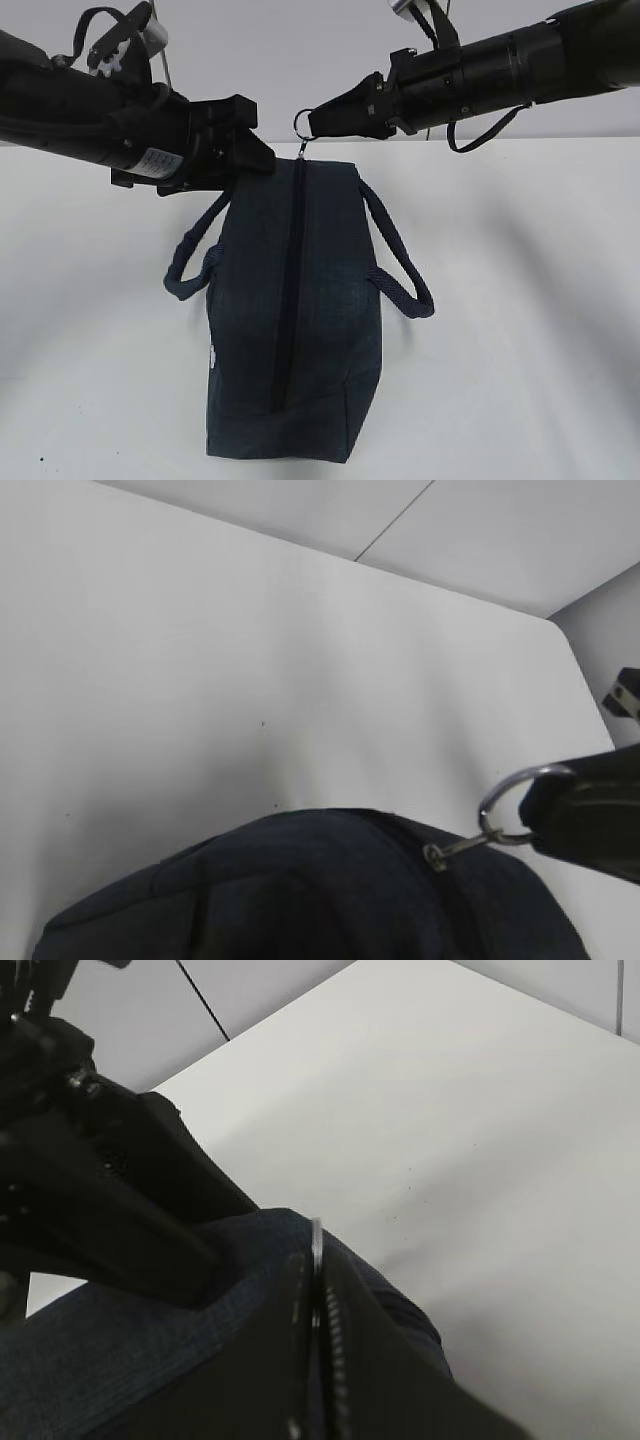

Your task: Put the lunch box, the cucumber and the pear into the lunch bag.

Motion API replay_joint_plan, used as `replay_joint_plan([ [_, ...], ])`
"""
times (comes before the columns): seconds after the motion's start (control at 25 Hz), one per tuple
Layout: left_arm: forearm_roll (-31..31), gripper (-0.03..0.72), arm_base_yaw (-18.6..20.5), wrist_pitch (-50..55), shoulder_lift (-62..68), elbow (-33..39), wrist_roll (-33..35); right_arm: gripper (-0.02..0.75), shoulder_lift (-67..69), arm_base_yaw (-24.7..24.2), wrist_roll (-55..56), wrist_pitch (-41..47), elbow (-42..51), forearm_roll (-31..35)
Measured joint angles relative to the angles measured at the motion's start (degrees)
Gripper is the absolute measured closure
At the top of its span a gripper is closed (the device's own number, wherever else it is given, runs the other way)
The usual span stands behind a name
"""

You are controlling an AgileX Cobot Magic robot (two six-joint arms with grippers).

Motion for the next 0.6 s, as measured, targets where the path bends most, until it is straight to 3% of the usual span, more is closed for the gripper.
replay_joint_plan([
  [0.24, 0.09, 0.648, 0.00, 2.15, 0.00, -0.33, 0.00, 0.732, 0.00, 0.00, 0.12, 0.00, 0.00, -0.10],
  [0.6, 0.65, 0.677, 0.07, 6.32, -1.90, -0.44, 5.09, 0.732, 0.00, 0.00, 0.12, -2.97, 0.00, -1.58],
])
